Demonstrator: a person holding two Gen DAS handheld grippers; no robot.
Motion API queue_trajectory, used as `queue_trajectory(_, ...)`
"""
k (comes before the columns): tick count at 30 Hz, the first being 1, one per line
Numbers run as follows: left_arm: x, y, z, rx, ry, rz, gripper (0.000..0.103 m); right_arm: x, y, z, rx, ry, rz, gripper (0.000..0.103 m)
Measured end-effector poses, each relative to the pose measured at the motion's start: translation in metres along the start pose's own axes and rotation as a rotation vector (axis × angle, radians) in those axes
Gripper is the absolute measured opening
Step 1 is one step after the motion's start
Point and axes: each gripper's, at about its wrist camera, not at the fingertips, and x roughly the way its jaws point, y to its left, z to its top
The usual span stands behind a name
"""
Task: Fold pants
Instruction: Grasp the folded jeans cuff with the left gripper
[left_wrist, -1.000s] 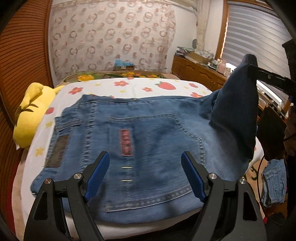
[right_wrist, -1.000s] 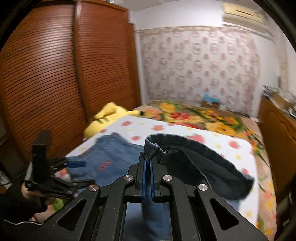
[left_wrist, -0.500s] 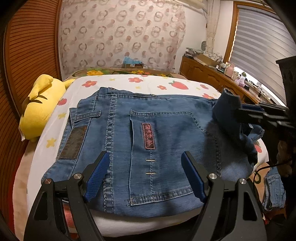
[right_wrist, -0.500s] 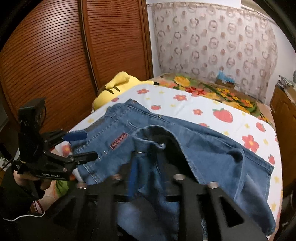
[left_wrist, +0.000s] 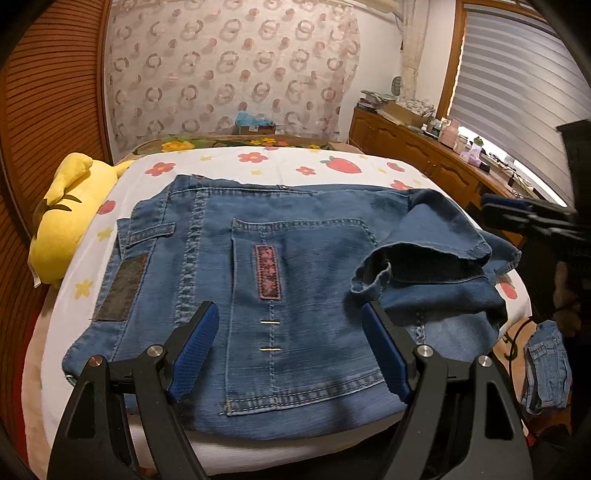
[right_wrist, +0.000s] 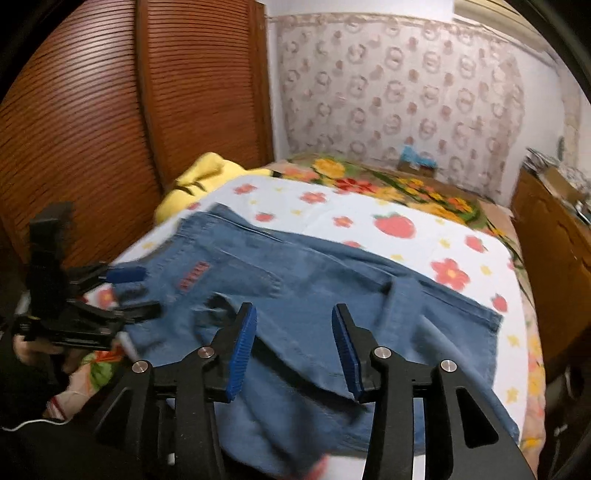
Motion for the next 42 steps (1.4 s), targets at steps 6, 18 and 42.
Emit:
queue_trajectory(6, 0.013, -0.009, -0.002, 0.016, 0.027, -0.011, 0.080, 0.045, -0.024, -0.014, 0.061, 0.070, -0.077, 0.045)
queue_trajectory(18, 0.021, -0.024, -0.005, 0.032, 0.053, -0.029, 0.080, 0.095, -0.029, -0.023, 0.123, 0.136, -0.105, 0.058)
queue_trajectory(42, 0.041, -0.054, 0.025, 0.110, 0.033, -0.109, 0.043, 0.091, -0.036, -0.032, 0.161, 0.108, -0.113, 0.067)
